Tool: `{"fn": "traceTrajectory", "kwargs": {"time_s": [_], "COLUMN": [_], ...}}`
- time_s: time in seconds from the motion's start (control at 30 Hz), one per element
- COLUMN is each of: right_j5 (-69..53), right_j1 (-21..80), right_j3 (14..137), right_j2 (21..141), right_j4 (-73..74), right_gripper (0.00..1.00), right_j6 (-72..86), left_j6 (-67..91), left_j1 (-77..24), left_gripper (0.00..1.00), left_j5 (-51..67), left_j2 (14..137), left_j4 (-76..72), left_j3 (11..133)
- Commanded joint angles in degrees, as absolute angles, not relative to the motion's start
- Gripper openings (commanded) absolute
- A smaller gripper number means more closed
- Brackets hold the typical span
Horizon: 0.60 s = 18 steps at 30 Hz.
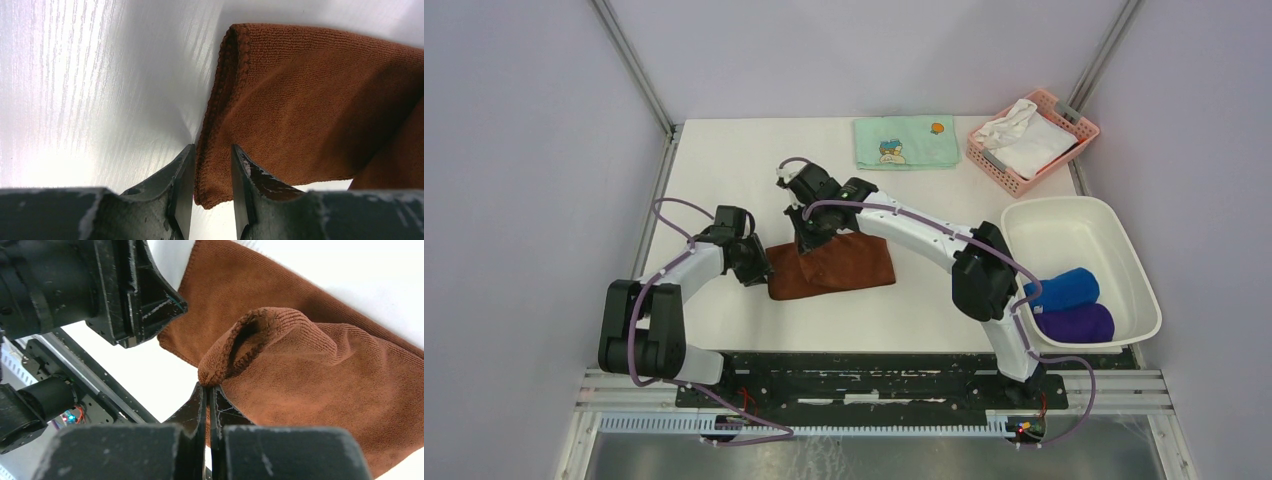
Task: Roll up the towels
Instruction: Fold the towel at the center of the board.
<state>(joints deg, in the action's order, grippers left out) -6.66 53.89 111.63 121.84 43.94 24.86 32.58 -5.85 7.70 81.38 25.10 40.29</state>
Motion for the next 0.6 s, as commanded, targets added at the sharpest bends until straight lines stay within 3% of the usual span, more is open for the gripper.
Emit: {"fn": "traceTrajectory", "kwargs": {"time_s": [0.0,0.37,0.57], "right_j5": [-9.9,-13.5,-18.6], "right_j1": [53.9,54.0,54.1], "right_j3": [111.8,110.6,111.1], "right_j2": [121.1,127.4,129.1], "right_j4": [38.7,33.7,33.1], "right_gripper": [0.01,0.09,0.27], "right_j6": [26.2,28.1,28.7], "left_j6": [34.3,34.3,34.5], "left_j1": [-5.8,-6.3,-6.2], "left_gripper": [0.38,0.38,0.39], "left_j5": [8.6,7.3,4.9], "left_j2": [81.3,80.7,79.3], "left_j4": [23.2,23.8,25.4], "left_j3": [40.3,40.3,41.0]}}
